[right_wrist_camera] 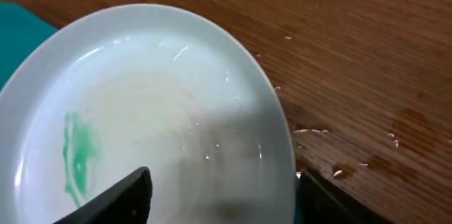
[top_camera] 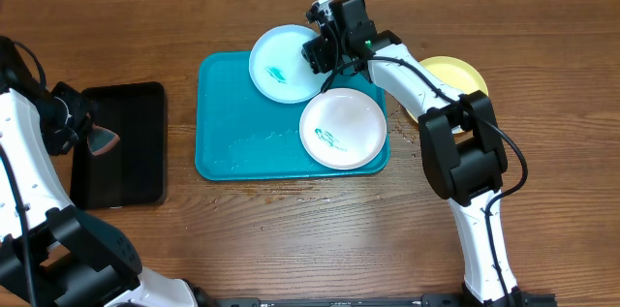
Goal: Clean dirty plates on tray and stack at the side
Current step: 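Grip the light blue plate and drag it toward the tray's left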
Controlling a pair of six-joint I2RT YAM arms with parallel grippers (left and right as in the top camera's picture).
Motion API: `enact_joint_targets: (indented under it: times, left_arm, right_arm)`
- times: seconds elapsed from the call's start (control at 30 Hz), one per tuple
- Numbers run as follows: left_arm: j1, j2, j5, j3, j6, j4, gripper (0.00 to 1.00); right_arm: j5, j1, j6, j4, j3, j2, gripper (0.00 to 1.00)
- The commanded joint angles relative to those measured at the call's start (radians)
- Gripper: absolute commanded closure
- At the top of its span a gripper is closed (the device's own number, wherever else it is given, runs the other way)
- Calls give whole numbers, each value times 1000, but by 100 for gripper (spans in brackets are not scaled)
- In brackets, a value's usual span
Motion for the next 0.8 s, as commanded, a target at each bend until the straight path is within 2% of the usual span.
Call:
enact_joint_targets:
  times: [0.0,0.07,0.13,0.2,0.43,0.6,0.77]
  left_arm:
    - [-10,-14,8,-3,-6,2,96]
    - [-10,-14,8,-3,-6,3,96]
    - [-10,-14,8,-3,-6,3,96]
    - [-10,-14,8,-3,-6,3,96]
    - [-9,-14,23,-3,-6,4,96]
    - [-9,-14,27,-3,-6,5,96]
    - [-9,-14,27,-3,-6,7,96]
  right_arm:
    - [-7,0,1,-4,16,17,34]
    - [-7,0,4,-12,16,17,39]
    - [-7,-1,4,-16,16,17,38]
    - [-6,-1,4,-16,16,17,28]
    - [-4,-1,5,-7,16,45,26]
    - [-14,0,80,-4,19,53,44]
    - [-76,0,80,-22,60,44,60]
